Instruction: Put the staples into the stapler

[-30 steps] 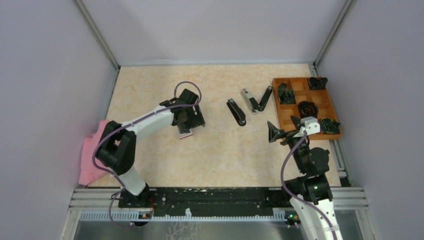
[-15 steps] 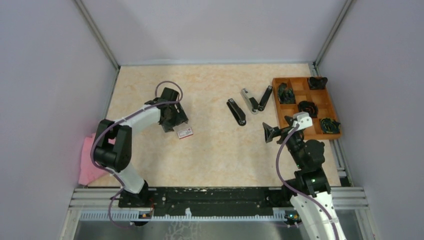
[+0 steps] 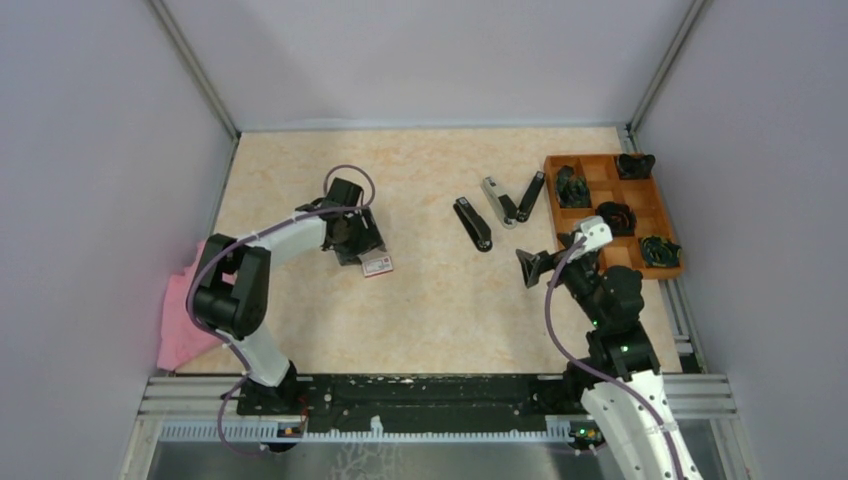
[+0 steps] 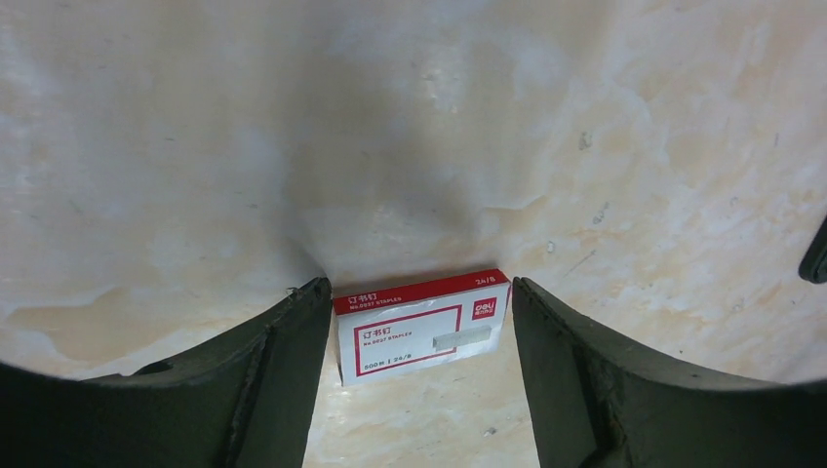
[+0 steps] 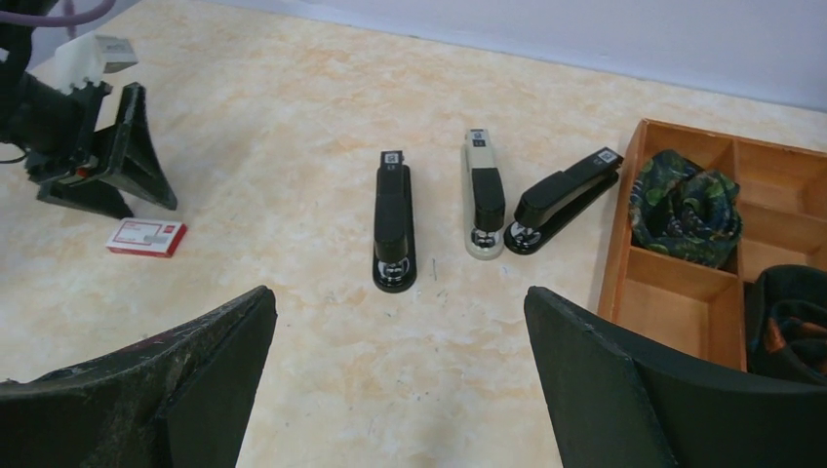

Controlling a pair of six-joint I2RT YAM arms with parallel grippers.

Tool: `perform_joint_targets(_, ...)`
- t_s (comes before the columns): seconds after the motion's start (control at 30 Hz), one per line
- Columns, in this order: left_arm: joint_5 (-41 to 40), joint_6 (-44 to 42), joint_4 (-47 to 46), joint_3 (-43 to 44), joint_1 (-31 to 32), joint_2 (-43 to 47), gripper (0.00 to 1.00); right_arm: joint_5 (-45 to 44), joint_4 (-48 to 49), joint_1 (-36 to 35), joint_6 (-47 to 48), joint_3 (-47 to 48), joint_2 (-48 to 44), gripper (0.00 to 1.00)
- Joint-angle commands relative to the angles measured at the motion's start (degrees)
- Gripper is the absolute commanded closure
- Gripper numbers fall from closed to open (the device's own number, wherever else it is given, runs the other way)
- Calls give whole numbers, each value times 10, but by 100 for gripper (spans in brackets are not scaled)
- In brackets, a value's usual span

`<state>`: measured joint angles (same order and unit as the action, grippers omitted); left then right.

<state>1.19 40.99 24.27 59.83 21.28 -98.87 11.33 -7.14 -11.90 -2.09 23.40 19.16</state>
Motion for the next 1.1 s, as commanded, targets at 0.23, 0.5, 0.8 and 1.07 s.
perform_joint_targets(0.23,61,1,-43,-20,68,-11,27,155,14,-4,-5,85,110,1)
perform_joint_targets(0.5,89,3,-81,-27,86,-14,26,179,39,-66,12,112,222,1)
perform_joint_targets(0.8,92,11,-94,-78,50,55,23,227,65,-167,171,179,415,1)
perform_joint_targets(1.07,155,22,-158,-166,1,111,22,277,44,-187,298,287,586,1)
